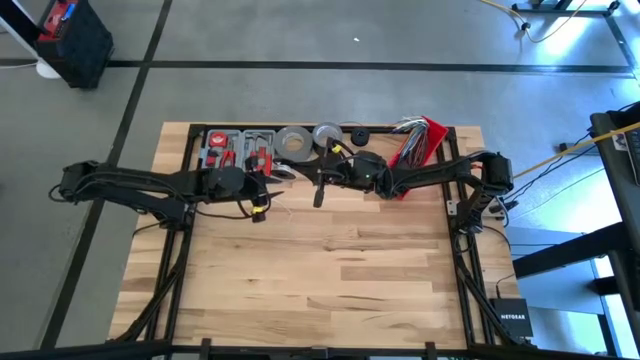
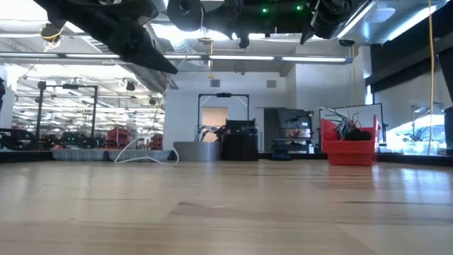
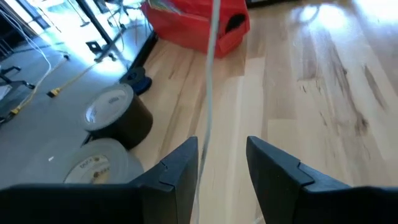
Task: Coil cords
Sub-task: Coil the white wire onto the black spool
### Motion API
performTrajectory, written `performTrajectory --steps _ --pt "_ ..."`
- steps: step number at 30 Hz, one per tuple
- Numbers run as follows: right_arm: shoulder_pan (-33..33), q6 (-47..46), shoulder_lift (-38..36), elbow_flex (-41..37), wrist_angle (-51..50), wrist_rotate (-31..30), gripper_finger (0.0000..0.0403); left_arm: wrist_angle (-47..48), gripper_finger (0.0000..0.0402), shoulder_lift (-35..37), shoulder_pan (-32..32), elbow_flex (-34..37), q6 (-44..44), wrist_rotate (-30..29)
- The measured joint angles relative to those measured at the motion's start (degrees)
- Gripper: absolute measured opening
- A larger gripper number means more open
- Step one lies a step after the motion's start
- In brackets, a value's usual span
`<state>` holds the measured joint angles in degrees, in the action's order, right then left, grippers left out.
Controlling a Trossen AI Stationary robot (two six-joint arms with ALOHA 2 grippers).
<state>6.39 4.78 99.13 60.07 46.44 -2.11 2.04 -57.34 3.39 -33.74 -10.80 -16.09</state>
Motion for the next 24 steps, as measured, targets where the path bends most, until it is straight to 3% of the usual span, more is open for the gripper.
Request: performTrajectory --steps 7,14,18,24 --pt "0.0 0.0 0.0 0.0 0.0 0.0 0.0005 -0.1 0.0114 -0.8 0.0 0.0 -0.2 0.0" --pt "0.0 0.1 0.0 0.0 0.0 0.0 0.0005 -0.2 0.0012 -0.9 0.0 0.0 -2.9 -1.0" --pt "0.0 0.1 0.0 0.0 0.0 0.0 0.0005 0.5 0.0006 -0.7 0.0 0.0 -3.0 -4.1" --pt "0.0 0.6 0.0 0.0 -0.2 0.1 0.0005 10.0 0.0003 3.3 0.0 -1.8 0.0 -9.1"
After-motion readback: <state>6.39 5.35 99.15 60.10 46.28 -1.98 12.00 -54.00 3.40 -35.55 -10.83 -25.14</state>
